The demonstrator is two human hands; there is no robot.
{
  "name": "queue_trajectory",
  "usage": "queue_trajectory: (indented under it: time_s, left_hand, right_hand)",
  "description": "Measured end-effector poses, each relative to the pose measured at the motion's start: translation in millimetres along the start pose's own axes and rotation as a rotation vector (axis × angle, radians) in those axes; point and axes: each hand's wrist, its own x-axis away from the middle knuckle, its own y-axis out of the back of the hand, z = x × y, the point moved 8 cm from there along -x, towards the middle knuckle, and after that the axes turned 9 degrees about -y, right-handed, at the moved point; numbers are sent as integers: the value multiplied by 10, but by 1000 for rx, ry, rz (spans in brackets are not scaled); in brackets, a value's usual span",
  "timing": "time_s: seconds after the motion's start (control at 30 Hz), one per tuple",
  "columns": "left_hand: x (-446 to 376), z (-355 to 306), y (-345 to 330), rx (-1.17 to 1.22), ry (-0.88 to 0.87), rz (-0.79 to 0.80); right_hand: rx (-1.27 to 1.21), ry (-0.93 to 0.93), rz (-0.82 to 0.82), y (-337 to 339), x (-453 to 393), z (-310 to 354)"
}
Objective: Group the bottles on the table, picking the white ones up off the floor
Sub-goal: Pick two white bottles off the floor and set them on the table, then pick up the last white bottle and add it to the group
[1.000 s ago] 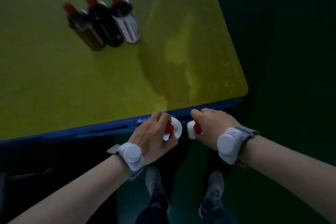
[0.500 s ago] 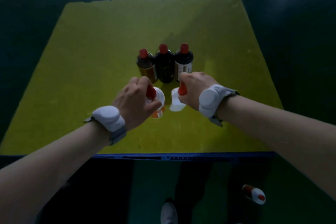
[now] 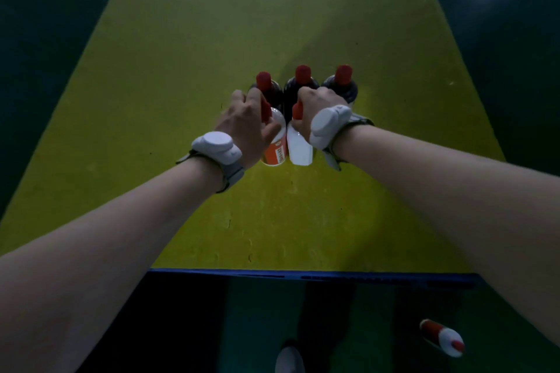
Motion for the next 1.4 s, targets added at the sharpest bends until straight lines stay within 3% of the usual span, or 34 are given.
queue_trajectory:
  time_s: [0.2, 0.3, 0.5, 0.7, 1.17, 1.4]
  left_hand:
    - [32, -108, -9, 14, 8, -15]
    - [125, -271, 10, -132, -20, -104]
    - [328, -1017, -205, -220, -236, -159]
    - [686, -1927, -998, -104, -242, 12]
    - [2061, -4436, -3108, 170, -528, 486]
    - [2698, -4625, -4721, 120, -420, 760]
  right_hand:
    - [-19, -19, -51, -9, 104, -97]
    - [-51, -25, -110, 38, 229, -191]
    - [-158, -36, -106, 12, 575, -668]
    - [-99, -142, 15, -249, 1159, -1716]
    - [7, -486, 214, -1292, 3215, -4813]
    - [-18, -607, 423, -2615, 3687, -5903]
